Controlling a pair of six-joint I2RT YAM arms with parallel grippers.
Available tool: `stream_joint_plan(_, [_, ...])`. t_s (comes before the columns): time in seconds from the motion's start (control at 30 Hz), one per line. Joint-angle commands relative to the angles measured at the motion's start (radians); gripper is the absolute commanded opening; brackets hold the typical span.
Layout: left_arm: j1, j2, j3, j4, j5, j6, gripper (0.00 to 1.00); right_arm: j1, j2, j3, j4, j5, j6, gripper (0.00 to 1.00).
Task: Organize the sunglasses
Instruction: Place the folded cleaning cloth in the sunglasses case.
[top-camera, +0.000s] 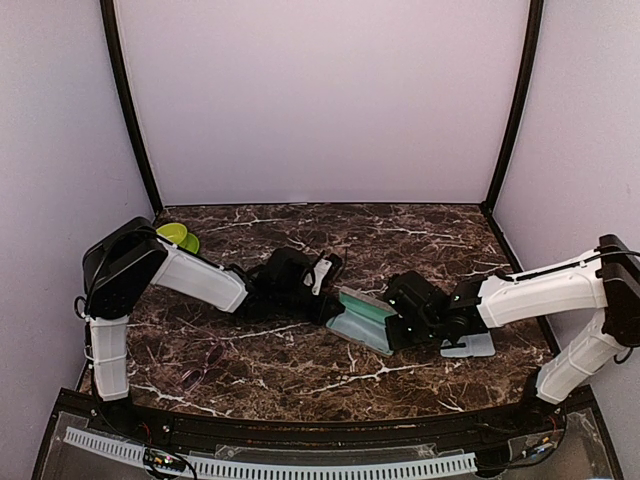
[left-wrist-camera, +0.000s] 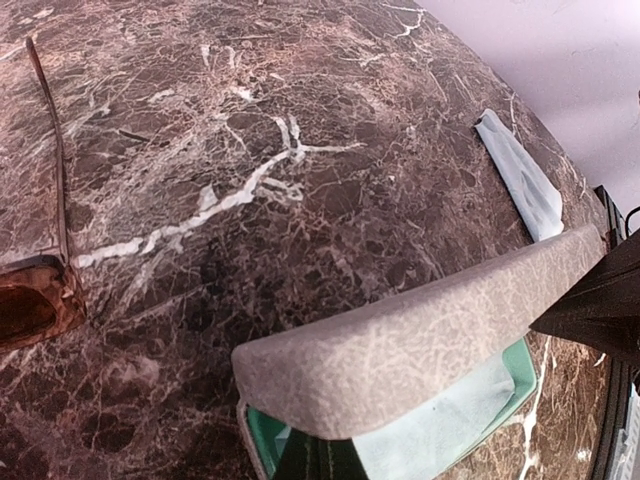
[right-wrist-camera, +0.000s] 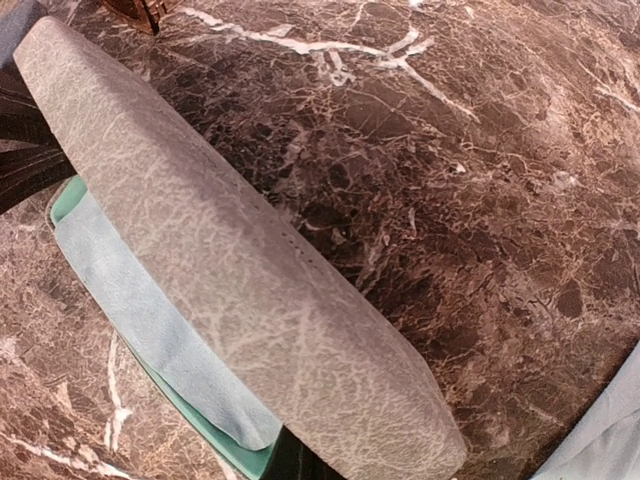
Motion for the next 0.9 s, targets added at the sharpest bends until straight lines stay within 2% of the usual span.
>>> stream_joint_plan(0.0, [-0.005,-0.002,0.013,0.029,-0.011,0.015,0.0,-0.004,0.014,0.0,0.023,0.016,0.017,0.0])
stream_joint_plan(0.53, [-0.011,0.022,0.019,0.038,0.006,0.012,0.02,-0.005,0.016,-0.002,0.013,0.019,0.018,0.01])
stream_joint_plan(0.87, [-0.017,0.015,0.022,0.027,0.004,0.008,0.11,-0.005,0.005,-0.005,0.005,0.024,0.022,0.05])
